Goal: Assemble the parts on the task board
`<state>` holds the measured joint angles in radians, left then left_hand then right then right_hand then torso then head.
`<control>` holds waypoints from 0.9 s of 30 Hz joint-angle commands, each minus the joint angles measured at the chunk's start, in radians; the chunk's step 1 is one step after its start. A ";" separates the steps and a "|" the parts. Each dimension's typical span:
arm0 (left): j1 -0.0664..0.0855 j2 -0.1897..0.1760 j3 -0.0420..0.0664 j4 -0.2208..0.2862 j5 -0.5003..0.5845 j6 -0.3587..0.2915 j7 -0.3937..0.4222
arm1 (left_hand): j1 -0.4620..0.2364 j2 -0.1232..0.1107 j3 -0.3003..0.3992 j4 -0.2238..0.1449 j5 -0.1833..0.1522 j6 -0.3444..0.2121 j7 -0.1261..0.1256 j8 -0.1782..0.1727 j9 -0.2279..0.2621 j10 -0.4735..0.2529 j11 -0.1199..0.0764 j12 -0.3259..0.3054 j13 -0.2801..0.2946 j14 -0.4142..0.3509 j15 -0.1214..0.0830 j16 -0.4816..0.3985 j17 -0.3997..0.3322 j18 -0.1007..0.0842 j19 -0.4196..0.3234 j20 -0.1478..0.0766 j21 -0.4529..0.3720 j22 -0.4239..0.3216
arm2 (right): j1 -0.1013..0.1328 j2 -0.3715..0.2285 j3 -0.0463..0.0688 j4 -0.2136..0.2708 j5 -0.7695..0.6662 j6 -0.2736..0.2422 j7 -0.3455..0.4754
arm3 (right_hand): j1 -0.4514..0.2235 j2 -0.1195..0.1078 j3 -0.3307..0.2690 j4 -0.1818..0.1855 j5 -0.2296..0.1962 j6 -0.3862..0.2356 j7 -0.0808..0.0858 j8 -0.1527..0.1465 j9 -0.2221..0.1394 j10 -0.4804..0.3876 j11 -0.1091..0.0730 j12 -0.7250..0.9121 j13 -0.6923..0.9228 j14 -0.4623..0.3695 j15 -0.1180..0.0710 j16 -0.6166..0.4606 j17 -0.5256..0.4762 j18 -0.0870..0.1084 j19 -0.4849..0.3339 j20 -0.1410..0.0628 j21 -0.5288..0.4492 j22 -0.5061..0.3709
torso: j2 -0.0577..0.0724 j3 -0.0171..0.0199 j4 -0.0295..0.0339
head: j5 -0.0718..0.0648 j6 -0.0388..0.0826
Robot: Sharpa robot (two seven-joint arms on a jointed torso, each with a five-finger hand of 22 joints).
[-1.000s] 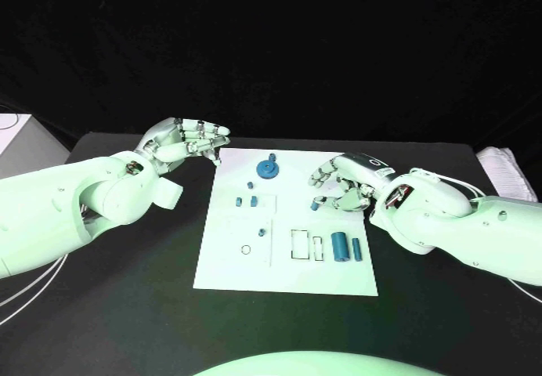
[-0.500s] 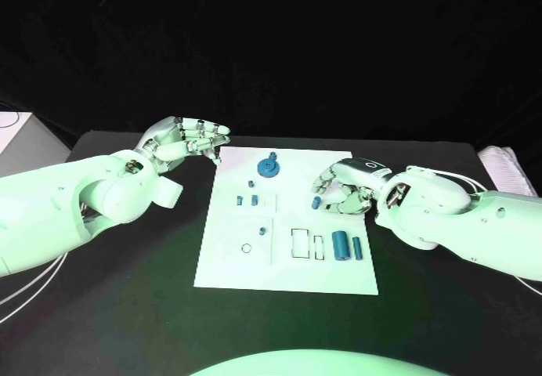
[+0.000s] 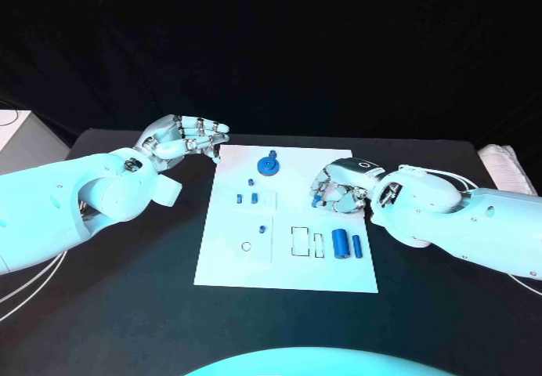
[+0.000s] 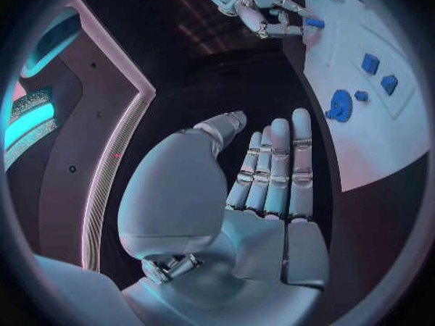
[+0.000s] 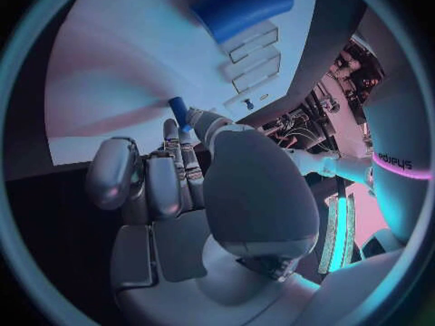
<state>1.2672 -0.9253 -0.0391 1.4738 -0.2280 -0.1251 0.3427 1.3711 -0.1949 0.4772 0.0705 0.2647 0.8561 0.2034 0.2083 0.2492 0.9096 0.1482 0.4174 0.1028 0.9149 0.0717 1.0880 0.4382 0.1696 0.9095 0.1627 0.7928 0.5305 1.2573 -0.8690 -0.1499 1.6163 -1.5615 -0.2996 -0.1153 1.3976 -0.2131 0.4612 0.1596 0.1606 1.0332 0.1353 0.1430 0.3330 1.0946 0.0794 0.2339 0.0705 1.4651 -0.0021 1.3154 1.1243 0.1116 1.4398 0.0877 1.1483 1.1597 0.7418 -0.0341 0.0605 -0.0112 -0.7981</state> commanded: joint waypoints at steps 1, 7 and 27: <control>0.000 0.000 0.001 0.001 0.005 0.020 0.003 | -0.001 0.001 -0.002 0.004 0.004 0.000 0.005 -0.005 -0.001 -0.005 0.000 0.003 -0.001 -0.001 0.005 -0.006 -0.001 0.013 0.002 0.004 -0.005 -0.001 | -0.003 0.008 0.000 -0.001 -0.012 -0.020 -0.009 | -0.007 0.001 0.012 0.002 -0.003 0.006 0.000 0.004 0.001 0.009 -0.002 -0.007 0.000 0.023 -0.007 0.006 0.002 -0.018 0.011 0.000 0.007 0.006 | 0.000 0.0008 -0.0004 | 0.001 -0.001; 0.000 0.000 0.001 0.002 0.005 0.020 0.001 | -0.001 0.001 -0.002 0.004 0.004 0.000 0.005 -0.005 -0.001 -0.005 0.000 0.003 -0.001 -0.001 0.005 -0.006 -0.001 0.013 0.002 0.004 -0.005 -0.001 | -0.007 0.023 -0.001 -0.012 -0.024 -0.023 -0.028 | -0.011 -0.002 0.029 0.004 -0.005 0.010 -0.001 0.006 0.003 0.026 -0.004 -0.011 0.000 0.025 -0.009 0.010 0.006 -0.020 0.014 -0.002 0.017 0.017 | 0.001 -0.0003 0.0004 | 0.000 -0.004; 0.000 -0.001 0.001 0.002 0.005 0.021 -0.005 | 0.000 0.004 -0.002 0.006 0.004 0.000 0.006 -0.005 -0.002 -0.004 0.000 0.005 -0.001 -0.001 0.005 -0.006 -0.001 0.013 0.003 0.005 -0.007 -0.002 | -0.020 0.039 -0.002 -0.012 -0.128 -0.019 -0.092 | 0.049 0.017 0.170 -0.113 -0.045 0.077 -0.018 0.060 0.043 0.159 -0.035 -0.025 0.030 0.027 -0.034 0.025 0.018 -0.030 0.025 -0.025 0.069 0.074 | -0.001 0.0001 -0.0012 | 0.003 -0.015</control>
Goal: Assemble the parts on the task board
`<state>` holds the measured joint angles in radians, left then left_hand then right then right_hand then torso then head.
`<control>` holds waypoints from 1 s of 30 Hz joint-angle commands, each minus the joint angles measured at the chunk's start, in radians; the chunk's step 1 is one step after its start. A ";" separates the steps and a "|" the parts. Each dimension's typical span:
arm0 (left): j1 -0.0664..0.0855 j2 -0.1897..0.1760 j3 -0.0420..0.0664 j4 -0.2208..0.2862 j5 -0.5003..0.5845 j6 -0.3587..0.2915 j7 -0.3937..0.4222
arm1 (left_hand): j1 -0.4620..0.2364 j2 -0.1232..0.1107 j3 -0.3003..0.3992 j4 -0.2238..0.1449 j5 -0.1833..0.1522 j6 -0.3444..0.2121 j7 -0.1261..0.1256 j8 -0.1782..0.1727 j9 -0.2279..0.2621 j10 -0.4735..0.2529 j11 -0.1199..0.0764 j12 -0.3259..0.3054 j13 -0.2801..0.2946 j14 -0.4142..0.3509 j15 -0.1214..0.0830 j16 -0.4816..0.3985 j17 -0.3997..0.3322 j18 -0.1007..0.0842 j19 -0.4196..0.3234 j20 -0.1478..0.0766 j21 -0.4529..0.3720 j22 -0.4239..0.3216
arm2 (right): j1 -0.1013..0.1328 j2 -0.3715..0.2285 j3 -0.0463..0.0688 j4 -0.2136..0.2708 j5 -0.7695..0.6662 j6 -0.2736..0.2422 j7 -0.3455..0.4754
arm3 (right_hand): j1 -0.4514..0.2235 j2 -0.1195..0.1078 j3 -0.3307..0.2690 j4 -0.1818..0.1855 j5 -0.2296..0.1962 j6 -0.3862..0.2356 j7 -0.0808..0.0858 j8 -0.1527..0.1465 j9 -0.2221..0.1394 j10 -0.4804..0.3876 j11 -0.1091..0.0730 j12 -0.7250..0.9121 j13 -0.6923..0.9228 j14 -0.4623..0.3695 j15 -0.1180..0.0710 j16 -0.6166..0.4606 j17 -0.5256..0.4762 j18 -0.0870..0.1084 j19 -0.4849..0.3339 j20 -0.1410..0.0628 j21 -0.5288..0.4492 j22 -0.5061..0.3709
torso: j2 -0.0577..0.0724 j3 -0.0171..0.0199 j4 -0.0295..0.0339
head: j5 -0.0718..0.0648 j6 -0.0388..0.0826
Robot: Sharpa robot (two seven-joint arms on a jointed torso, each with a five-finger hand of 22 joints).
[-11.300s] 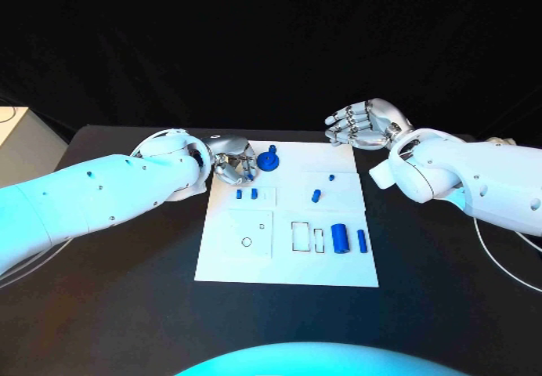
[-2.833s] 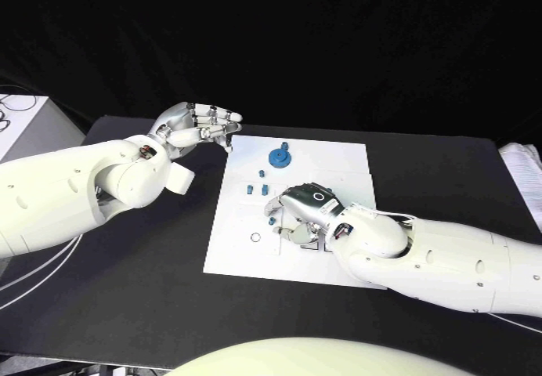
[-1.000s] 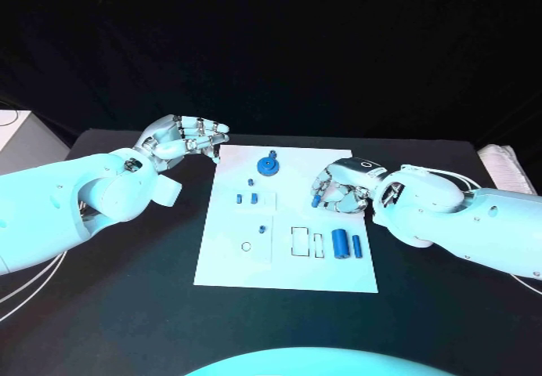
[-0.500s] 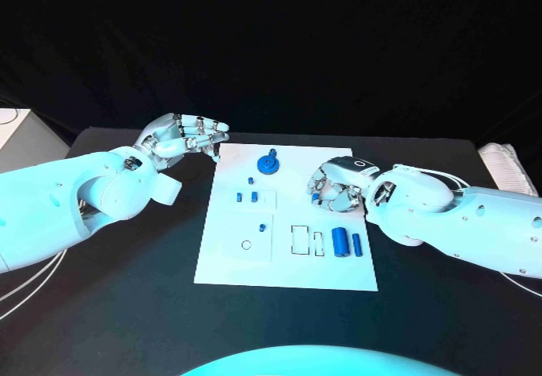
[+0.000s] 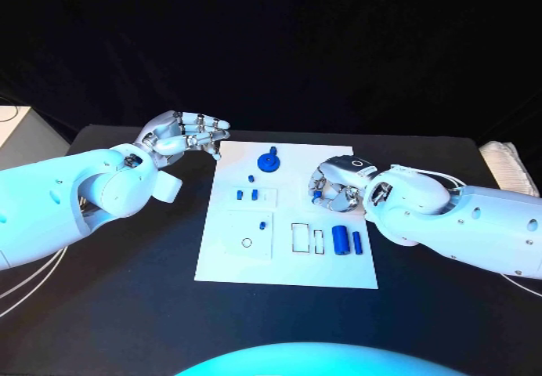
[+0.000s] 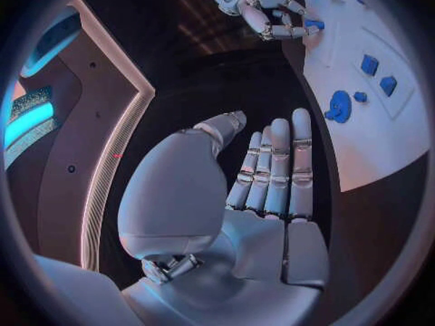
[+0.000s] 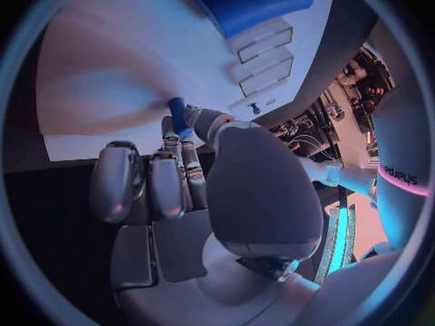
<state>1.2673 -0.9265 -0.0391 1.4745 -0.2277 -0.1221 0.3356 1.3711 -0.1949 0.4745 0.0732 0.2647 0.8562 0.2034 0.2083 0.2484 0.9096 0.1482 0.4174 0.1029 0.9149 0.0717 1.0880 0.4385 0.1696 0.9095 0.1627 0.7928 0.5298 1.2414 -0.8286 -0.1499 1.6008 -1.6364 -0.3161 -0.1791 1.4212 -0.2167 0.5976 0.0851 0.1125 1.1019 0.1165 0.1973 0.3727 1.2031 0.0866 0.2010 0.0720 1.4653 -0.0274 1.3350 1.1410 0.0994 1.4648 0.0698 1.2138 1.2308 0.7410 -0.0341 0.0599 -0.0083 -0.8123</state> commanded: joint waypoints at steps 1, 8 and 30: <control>0.000 0.001 0.001 0.001 0.005 0.018 0.002 | 0.000 0.004 0.000 0.004 0.004 0.000 0.006 -0.005 -0.001 -0.004 0.000 0.005 -0.001 -0.001 0.005 -0.006 -0.001 0.013 0.003 0.005 -0.007 -0.001 | -0.004 -0.001 -0.003 0.005 -0.056 -0.007 -0.029 | 0.023 0.020 0.036 -0.043 0.003 0.010 0.000 0.008 0.005 0.054 -0.042 0.007 0.030 0.026 -0.009 0.005 0.000 -0.017 0.000 -0.008 0.004 0.004 | -0.001 0.0003 -0.0004 | 0.000 -0.001; 0.000 0.002 0.001 -0.001 0.005 0.019 0.001 | 0.001 0.006 0.001 0.004 0.003 0.000 0.006 -0.005 -0.001 -0.004 0.000 0.006 -0.001 -0.001 0.005 -0.006 -0.001 0.013 0.003 0.005 -0.007 -0.002 | -0.005 -0.011 -0.002 0.030 -0.065 -0.072 -0.026 | 0.011 0.022 0.050 -0.062 0.000 0.020 -0.003 0.019 0.014 0.074 -0.047 0.008 0.045 0.028 -0.013 0.009 0.005 -0.019 0.001 -0.011 0.011 0.013 | -0.001 0.0001 -0.0001 | -0.001 0.002; 0.000 0.012 0.000 -0.007 0.005 0.022 0.001 | 0.001 0.007 0.001 0.005 0.003 0.000 0.006 -0.005 -0.001 -0.004 0.000 0.007 -0.002 -0.002 0.005 -0.006 -0.001 0.013 0.004 0.005 -0.008 -0.002 | 0.032 -0.037 0.022 0.221 0.009 -0.192 0.018 | 0.004 0.021 0.057 -0.073 -0.005 0.023 -0.004 0.025 0.019 0.081 -0.049 0.007 0.053 0.029 -0.015 0.011 0.008 -0.019 0.001 -0.013 0.014 0.016 | 0.000 0.0007 -0.0022 | 0.014 0.006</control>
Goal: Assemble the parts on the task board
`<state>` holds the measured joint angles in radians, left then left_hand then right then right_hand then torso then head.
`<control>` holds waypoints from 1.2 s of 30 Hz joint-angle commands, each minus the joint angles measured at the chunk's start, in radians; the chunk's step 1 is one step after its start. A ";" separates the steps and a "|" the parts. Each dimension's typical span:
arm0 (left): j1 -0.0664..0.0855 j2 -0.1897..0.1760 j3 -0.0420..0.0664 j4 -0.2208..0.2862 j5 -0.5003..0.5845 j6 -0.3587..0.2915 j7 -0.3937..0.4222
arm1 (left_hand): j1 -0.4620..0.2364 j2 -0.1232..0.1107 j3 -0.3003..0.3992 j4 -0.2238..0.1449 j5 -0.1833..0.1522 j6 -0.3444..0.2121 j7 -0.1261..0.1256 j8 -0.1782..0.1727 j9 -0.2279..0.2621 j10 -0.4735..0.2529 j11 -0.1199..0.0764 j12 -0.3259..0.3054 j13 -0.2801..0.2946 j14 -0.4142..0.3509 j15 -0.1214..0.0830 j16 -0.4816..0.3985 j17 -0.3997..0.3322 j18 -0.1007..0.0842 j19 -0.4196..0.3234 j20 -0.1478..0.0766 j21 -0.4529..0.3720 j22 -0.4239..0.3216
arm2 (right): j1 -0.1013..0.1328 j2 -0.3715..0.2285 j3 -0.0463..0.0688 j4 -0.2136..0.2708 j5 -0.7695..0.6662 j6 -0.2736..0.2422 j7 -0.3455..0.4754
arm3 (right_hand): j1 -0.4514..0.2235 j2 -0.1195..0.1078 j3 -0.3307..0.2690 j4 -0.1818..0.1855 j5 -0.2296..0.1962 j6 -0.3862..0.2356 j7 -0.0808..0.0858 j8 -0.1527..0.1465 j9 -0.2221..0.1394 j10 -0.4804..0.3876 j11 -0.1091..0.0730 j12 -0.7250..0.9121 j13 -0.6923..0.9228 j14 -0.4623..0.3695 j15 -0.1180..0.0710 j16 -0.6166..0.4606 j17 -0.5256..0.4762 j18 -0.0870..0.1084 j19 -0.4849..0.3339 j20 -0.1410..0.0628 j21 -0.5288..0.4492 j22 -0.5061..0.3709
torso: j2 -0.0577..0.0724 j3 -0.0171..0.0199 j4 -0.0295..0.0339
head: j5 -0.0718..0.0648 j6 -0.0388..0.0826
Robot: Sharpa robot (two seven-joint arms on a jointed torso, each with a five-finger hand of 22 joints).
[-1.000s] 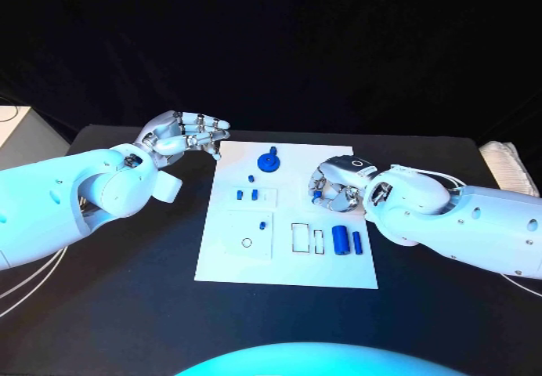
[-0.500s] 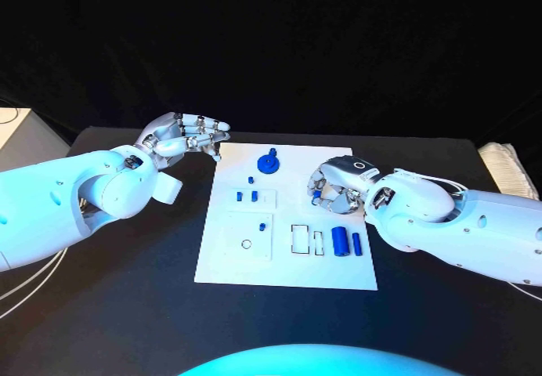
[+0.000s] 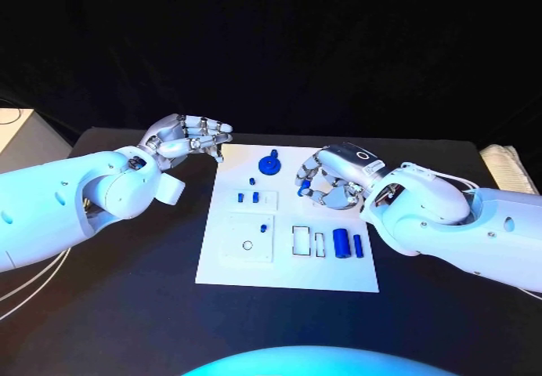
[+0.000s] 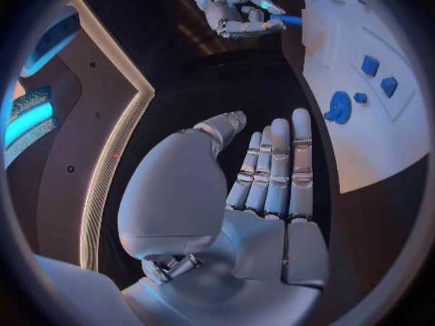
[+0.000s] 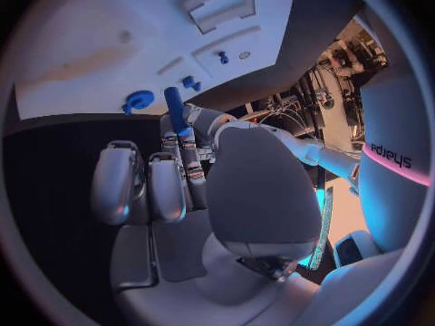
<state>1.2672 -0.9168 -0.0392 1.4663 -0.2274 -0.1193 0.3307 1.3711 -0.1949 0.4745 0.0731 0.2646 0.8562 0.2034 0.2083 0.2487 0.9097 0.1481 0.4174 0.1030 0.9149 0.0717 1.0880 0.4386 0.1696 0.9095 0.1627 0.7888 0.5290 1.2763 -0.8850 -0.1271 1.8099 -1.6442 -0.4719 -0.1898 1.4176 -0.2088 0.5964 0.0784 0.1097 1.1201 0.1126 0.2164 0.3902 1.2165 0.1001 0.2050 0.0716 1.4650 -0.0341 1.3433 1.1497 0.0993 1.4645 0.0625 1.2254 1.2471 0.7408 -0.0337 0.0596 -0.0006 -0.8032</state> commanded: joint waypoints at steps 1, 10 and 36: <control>0.000 0.003 0.001 0.001 0.004 0.019 0.006 | 0.001 0.007 0.001 0.005 0.003 0.000 0.006 -0.005 -0.001 -0.004 0.000 0.007 -0.002 -0.002 0.005 -0.006 -0.001 0.014 0.004 0.005 -0.004 -0.001 | -0.006 0.033 -0.002 0.014 0.016 -0.036 0.033 | 0.007 0.014 0.059 -0.066 -0.002 0.005 0.000 0.006 0.001 0.068 -0.062 0.003 0.053 0.029 -0.008 0.003 0.000 -0.019 0.002 -0.006 0.002 0.000 | 0.000 0.0003 -0.0022 | 0.006 -0.003; 0.000 0.006 0.001 0.002 0.004 0.020 0.007 | 0.001 0.007 0.001 0.005 0.003 0.000 0.006 -0.005 -0.001 -0.004 0.000 0.007 -0.002 -0.002 0.005 -0.006 -0.001 0.014 0.004 0.005 -0.004 -0.001 | -0.074 0.152 -0.007 0.000 -0.013 -0.044 0.061 | 0.005 0.014 0.064 -0.072 0.002 0.002 0.003 0.006 0.002 0.067 -0.061 -0.001 0.056 0.029 -0.008 0.002 -0.002 -0.018 0.000 -0.006 -0.001 -0.003 | 0.002 -0.0002 0.0001 | 0.013 -0.003; 0.000 0.012 0.000 0.004 0.005 0.023 0.005 | 0.001 0.009 0.001 0.007 0.003 0.001 0.005 -0.004 -0.001 -0.003 0.000 0.008 -0.002 -0.002 0.006 -0.006 -0.001 0.014 0.004 0.005 -0.005 -0.002 | -0.169 0.270 -0.027 -0.109 -0.075 -0.052 0.059 | 0.003 0.014 0.071 -0.082 0.007 -0.002 0.005 0.006 0.004 0.066 -0.059 -0.005 0.061 0.028 -0.006 0.001 -0.005 -0.017 -0.001 -0.005 -0.005 -0.006 | 0.002 -0.0005 0.0009 | 0.037 -0.016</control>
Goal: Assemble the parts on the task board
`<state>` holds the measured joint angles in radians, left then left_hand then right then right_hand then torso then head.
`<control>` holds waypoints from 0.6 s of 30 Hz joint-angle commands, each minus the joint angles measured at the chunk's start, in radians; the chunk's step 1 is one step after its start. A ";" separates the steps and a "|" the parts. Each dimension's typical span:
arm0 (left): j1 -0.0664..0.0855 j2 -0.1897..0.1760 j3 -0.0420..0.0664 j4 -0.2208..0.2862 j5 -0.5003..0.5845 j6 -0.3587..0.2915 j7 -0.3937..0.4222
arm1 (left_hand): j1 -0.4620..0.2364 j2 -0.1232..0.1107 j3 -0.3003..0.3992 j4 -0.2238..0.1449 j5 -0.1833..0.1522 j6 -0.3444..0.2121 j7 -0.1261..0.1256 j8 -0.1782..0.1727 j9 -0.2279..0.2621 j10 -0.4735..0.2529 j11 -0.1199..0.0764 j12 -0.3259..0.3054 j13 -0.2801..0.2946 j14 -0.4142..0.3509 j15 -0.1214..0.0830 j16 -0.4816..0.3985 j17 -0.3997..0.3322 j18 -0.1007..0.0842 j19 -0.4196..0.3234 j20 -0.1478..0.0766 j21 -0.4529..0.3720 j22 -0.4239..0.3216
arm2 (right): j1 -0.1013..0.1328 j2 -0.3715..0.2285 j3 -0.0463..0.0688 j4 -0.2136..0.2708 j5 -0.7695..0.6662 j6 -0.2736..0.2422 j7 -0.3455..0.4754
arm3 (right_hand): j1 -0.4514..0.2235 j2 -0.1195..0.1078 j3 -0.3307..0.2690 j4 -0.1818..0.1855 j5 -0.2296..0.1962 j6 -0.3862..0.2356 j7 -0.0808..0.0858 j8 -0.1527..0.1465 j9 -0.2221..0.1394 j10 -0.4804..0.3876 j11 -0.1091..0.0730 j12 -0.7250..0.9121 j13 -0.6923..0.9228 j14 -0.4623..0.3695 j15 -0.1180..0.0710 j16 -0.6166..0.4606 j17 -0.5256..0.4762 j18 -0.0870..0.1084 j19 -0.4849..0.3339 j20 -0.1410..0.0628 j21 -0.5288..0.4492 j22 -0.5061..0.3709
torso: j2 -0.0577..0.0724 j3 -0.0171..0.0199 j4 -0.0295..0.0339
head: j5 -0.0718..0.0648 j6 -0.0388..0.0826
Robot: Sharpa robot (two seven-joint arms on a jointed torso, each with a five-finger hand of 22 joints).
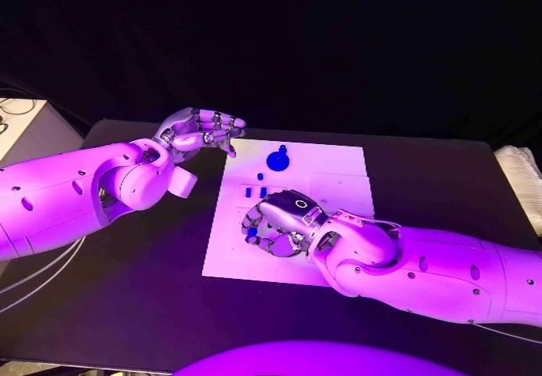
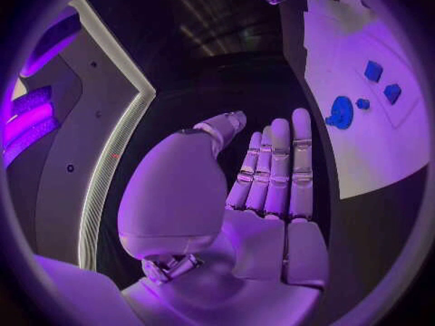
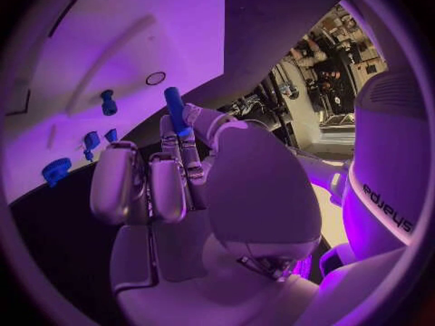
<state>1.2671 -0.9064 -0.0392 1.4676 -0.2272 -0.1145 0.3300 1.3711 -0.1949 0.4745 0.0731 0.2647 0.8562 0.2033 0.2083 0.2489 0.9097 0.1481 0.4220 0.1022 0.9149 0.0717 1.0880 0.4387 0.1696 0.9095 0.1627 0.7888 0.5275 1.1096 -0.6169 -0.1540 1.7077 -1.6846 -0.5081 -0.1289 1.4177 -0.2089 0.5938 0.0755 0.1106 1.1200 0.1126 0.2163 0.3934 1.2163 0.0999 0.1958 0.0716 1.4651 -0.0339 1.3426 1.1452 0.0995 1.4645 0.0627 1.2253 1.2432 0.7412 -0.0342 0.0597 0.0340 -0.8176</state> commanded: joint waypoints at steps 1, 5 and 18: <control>0.000 0.001 0.000 0.002 0.004 0.017 0.005 | 0.001 0.009 0.001 0.008 0.003 0.001 0.006 -0.004 -0.002 -0.003 0.000 0.004 -0.001 -0.002 0.006 -0.006 -0.001 0.014 0.004 0.005 -0.005 -0.001 | -0.003 0.003 -0.001 -0.011 -0.037 -0.015 -0.004 | 0.003 0.014 0.074 -0.079 0.006 -0.002 0.005 0.006 0.001 0.066 -0.059 0.004 0.061 0.028 -0.007 0.002 -0.001 -0.017 -0.001 -0.006 -0.005 -0.002 | 0.001 0.0010 -0.0006 | 0.004 -0.003; 0.000 0.000 0.000 0.002 0.004 0.017 0.005 | 0.001 0.009 0.001 0.008 0.003 0.001 0.006 -0.004 -0.002 -0.003 0.000 0.004 -0.001 -0.002 0.006 -0.006 -0.001 0.014 0.004 0.005 -0.005 -0.001 | -0.005 0.006 -0.002 -0.024 -0.044 -0.007 -0.008 | 0.003 0.014 0.074 -0.079 0.006 -0.002 0.005 0.006 0.001 0.066 -0.059 0.004 0.061 0.028 -0.007 0.002 -0.001 -0.017 -0.001 -0.006 -0.005 -0.002 | 0.000 0.0009 -0.0016 | 0.005 -0.007; 0.000 -0.002 0.000 0.002 0.004 0.017 0.003 | 0.001 0.009 0.000 0.009 0.002 0.001 0.005 -0.004 -0.002 -0.004 0.000 0.005 -0.001 -0.002 0.006 -0.006 -0.001 0.014 0.005 0.005 -0.007 -0.002 | -0.007 -0.002 -0.005 -0.031 -0.054 0.036 -0.008 | 0.001 0.014 0.075 -0.081 0.007 -0.002 0.005 0.006 0.002 0.066 -0.058 0.003 0.062 0.028 -0.006 0.002 -0.001 -0.018 -0.001 -0.005 -0.005 -0.001 | 0.000 0.0004 -0.0008 | 0.006 -0.016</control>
<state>1.2671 -0.9084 -0.0392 1.4680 -0.2272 -0.1140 0.3285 1.3711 -0.1949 0.4774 0.0760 0.2647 0.8562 0.2033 0.2083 0.2480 0.9097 0.1481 0.4219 0.1023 0.9149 0.0717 1.0880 0.4388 0.1696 0.9095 0.1627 0.7888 0.5265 1.1039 -0.6173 -0.1589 1.6765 -1.7198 -0.4982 -0.1353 1.4178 -0.2089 0.5962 0.0731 0.1149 1.1200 0.1126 0.2163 0.3937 1.2156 0.0992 0.1973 0.0716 1.4651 -0.0338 1.3426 1.1453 0.0995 1.4644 0.0628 1.2253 1.2419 0.7419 -0.0331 0.0588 0.0397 -0.8317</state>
